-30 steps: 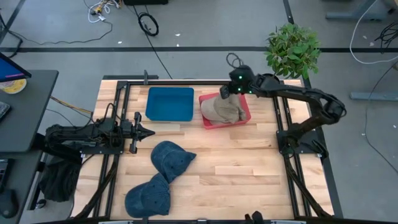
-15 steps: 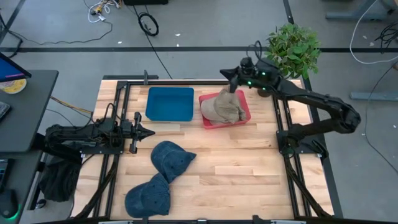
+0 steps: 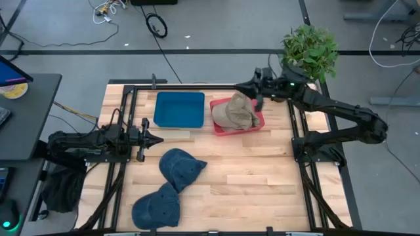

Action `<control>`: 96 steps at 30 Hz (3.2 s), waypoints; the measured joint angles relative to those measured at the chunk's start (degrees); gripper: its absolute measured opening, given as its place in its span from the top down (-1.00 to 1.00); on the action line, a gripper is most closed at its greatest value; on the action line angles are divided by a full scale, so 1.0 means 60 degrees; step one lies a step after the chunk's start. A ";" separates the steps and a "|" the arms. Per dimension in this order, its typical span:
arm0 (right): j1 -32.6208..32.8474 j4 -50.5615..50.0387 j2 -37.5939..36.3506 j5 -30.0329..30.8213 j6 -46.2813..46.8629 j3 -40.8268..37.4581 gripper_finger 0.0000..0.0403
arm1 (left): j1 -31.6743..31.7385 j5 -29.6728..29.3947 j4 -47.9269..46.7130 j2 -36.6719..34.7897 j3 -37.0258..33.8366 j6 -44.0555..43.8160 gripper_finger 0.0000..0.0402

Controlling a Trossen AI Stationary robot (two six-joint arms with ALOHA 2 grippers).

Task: Pick & Place hat
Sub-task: Put the bottom dark blue cap into the blue bin

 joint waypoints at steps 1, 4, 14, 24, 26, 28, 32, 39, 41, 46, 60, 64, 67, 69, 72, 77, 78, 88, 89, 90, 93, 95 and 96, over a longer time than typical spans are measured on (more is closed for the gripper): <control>0.0096 -0.0002 -0.0221 -0.0172 -0.0048 0.0000 1.00 | 0.0000 0.0000 -0.0001 -0.0001 -0.0001 -0.0004 0.99; 0.0404 -0.0226 -0.0925 -0.0212 -0.0224 0.0004 1.00 | 0.0003 -0.0082 0.0000 -0.0003 -0.0001 0.0284 0.99; 0.0609 -0.0464 -0.1732 0.0552 0.0561 0.0006 0.92 | 0.0004 -0.0214 0.0000 -0.0003 0.0000 0.0487 0.99; 0.0609 -0.0471 -0.1389 0.0555 0.0550 0.0007 0.87 | -0.0004 -0.0241 0.0431 -0.0007 -0.0003 -0.5831 0.99; 0.0607 -0.0499 -0.1310 0.0555 0.0396 0.0007 0.87 | -0.0004 -0.0251 0.0433 0.0000 0.0000 -0.7134 0.99; 0.0606 -0.0497 -0.1272 0.0559 0.0267 0.0007 0.87 | -0.0004 -0.0280 0.0743 -0.0002 -0.0002 -0.7734 0.99; 0.0608 -0.0444 -0.1219 0.0558 -0.0024 0.0011 0.87 | -0.0004 -0.0319 0.1419 -0.0001 -0.0001 -0.8548 0.99; 0.0646 -0.0737 -0.1165 -0.0096 -0.0521 0.0011 0.87 | -0.0004 -0.0361 0.3478 -0.0003 -0.0004 -0.8852 0.99; 0.0663 -0.1251 -0.1179 -0.0233 -0.0862 0.0015 0.87 | -0.0004 -0.0364 0.4066 -0.0004 -0.0004 -0.8994 0.99; 0.0958 -0.2114 -0.1118 -0.0267 -0.1879 0.0011 0.87 | -0.0004 -0.0328 0.4987 -0.0007 -0.0004 -0.8768 0.99; 0.1515 0.2389 -0.1995 -0.0537 -0.1214 -0.2821 0.87 | -0.0029 0.0317 0.5271 0.0000 0.0046 -0.8932 0.99; 0.1509 0.5396 -0.2678 -0.0442 -0.0629 -0.4851 0.87 | -0.0025 0.0368 0.5276 0.0000 0.0095 -0.8898 0.99; 0.1488 0.6905 -0.3179 -0.0439 -0.0384 -0.5877 0.87 | -0.0025 0.0426 0.5227 0.0004 0.0095 -0.8896 0.99; 0.1468 0.7219 -0.3468 -0.0436 -0.0322 -0.6349 0.87 | -0.0025 0.0423 0.5231 0.0004 0.0113 -0.8899 0.99; 0.1448 0.7331 -0.3848 -0.0426 -0.0460 -0.6877 0.87 | -0.0025 0.0036 0.5028 0.0004 0.0120 -0.9071 0.99; 0.1422 0.7432 -0.4496 0.0338 -0.0939 -0.7739 0.87 | -0.0022 -0.0332 0.5013 0.0007 0.0127 -0.9253 0.99; 0.1422 0.7511 -0.4589 0.0514 -0.1039 -0.7927 0.87 | -0.0022 -0.0328 0.5013 0.0007 0.0127 -0.9253 0.99; 0.1391 0.8913 -0.4979 0.1746 -0.1495 -0.9311 0.87 | -0.0022 -0.0452 0.4943 0.0004 0.0138 -0.9245 0.99; 0.1364 0.8826 -0.4976 0.1746 -0.1521 -0.9307 0.87 | -0.0022 -0.0452 0.4986 0.0004 0.0138 -0.9249 0.99; 0.1360 0.8582 -0.4976 0.1746 -0.1523 -0.9307 0.87 | -0.0022 -0.0448 0.5025 0.0004 0.0138 -0.9253 0.99; 0.1360 0.7570 -0.4972 0.1744 -0.1434 -0.9307 0.87 | -0.0076 -0.0459 0.5136 0.0004 0.0142 -0.9255 0.99; 0.1360 0.6750 -0.4971 0.1742 -0.1309 -0.9307 0.87 | -0.0139 -0.0461 0.5043 0.0011 0.0244 -0.9355 0.99; 0.1360 0.6300 -0.4968 0.1746 -0.1219 -0.9307 0.87 | -0.0164 -0.0480 0.4978 0.0011 0.0339 -0.9398 0.99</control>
